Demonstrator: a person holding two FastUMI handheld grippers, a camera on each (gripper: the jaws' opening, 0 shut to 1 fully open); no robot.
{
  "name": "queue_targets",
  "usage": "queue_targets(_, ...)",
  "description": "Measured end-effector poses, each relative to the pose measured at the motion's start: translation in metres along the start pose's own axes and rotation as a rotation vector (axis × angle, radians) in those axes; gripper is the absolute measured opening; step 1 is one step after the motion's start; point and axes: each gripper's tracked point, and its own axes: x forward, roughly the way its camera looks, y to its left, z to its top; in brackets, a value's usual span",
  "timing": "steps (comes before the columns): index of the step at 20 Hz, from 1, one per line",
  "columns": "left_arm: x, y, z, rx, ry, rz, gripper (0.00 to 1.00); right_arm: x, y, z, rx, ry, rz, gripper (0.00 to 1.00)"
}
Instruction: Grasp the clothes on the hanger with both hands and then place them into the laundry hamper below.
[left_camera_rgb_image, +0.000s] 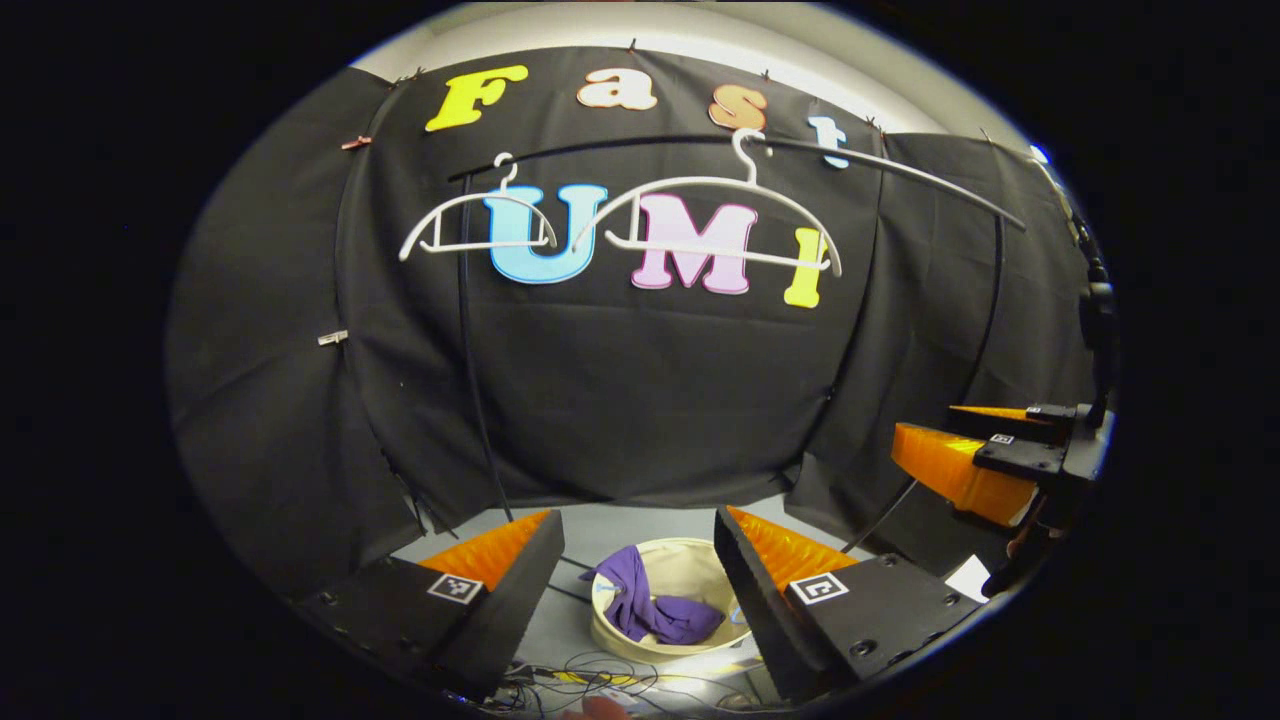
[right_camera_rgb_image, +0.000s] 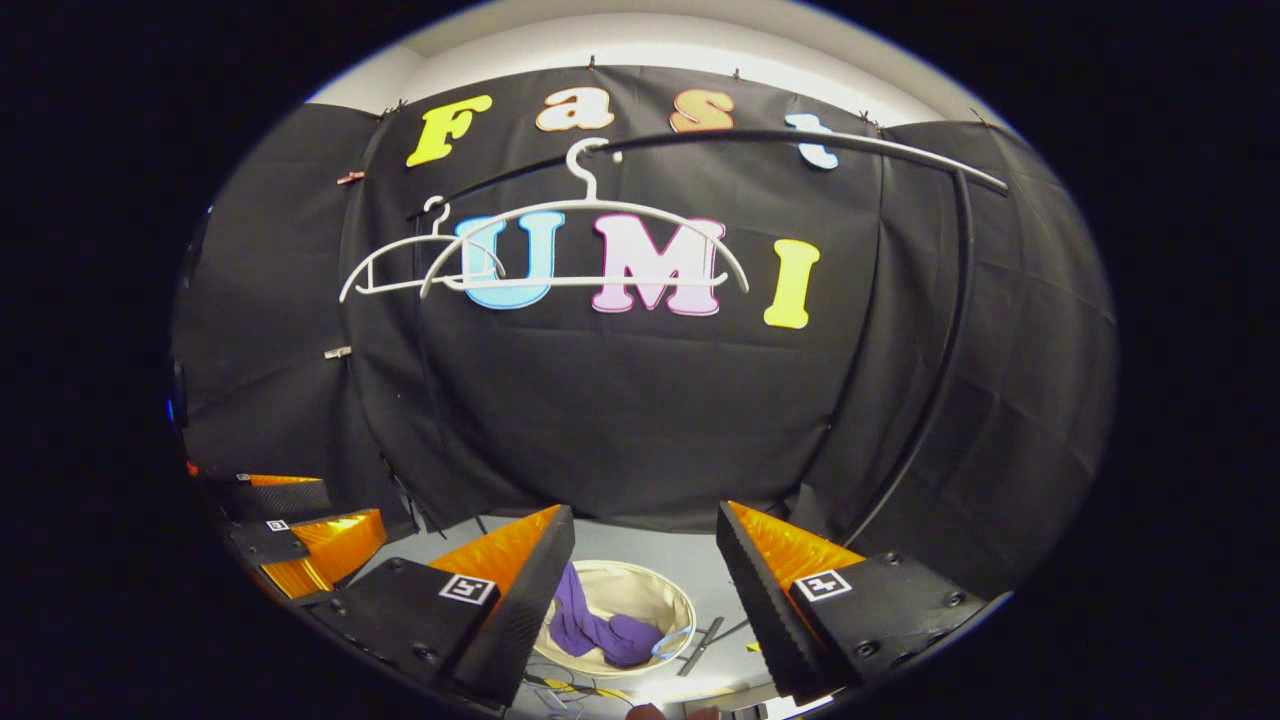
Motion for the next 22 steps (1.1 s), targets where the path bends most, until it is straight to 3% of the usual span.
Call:
queue_targets(8, -0.063, -0.012, 0.061, -0.029, -0.157, 0.043, 0.95, -0.051, -0.011, 0.077, -0.028, -0.195, 0.005, 0.93)
queue_targets(18, -0.129, -0.033, 0.093, -0.044, -0.293, 0.092, 0.92, -0.084, -0.001, 0.115, -0.076, -0.328, 0.046, 0.93)
queue_targets(19, -0.132, -0.034, 0.094, -0.046, -0.303, 0.092, 0.98, -0.085, -0.001, 0.120, -0.082, -0.345, 0.048, 0.94)
queue_targets(22, -0.144, -0.032, 0.101, -0.050, -0.333, 0.102, 0.92, -0.091, -0.004, 0.138, -0.110, -0.423, 0.033, 0.96)
